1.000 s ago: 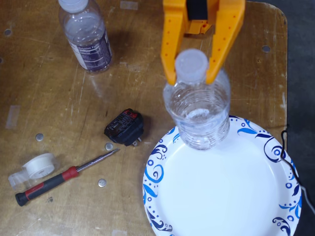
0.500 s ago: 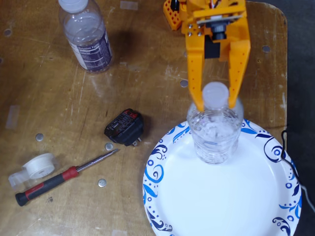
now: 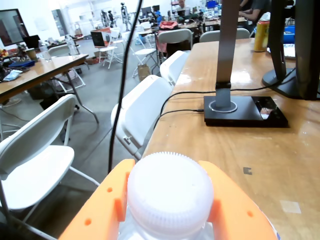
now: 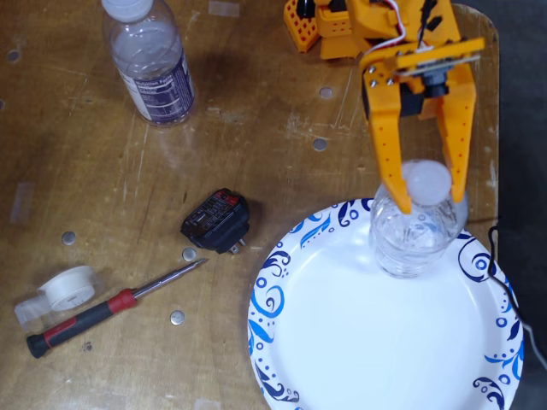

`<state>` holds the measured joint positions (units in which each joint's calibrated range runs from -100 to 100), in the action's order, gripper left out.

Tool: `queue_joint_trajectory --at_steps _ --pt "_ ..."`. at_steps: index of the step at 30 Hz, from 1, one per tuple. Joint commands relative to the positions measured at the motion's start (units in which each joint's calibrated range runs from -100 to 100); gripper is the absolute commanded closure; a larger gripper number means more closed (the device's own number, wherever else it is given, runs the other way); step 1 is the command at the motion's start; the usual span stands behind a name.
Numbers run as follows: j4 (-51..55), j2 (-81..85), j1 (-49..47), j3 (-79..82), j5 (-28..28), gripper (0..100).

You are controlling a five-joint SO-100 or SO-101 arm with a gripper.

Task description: Move the bottles to the plate

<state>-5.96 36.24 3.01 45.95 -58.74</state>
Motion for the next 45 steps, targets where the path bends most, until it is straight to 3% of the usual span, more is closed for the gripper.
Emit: queue_joint_trajectory --at_steps 1,9,45 --pt "-6.8 -2.7 -0.9 -1.5 1.2 87" --pt "-12.8 -8.0 -1.1 -2.2 1.4 87" --pt "-16.0 -16.0 -1.2 1.6 2.8 87"
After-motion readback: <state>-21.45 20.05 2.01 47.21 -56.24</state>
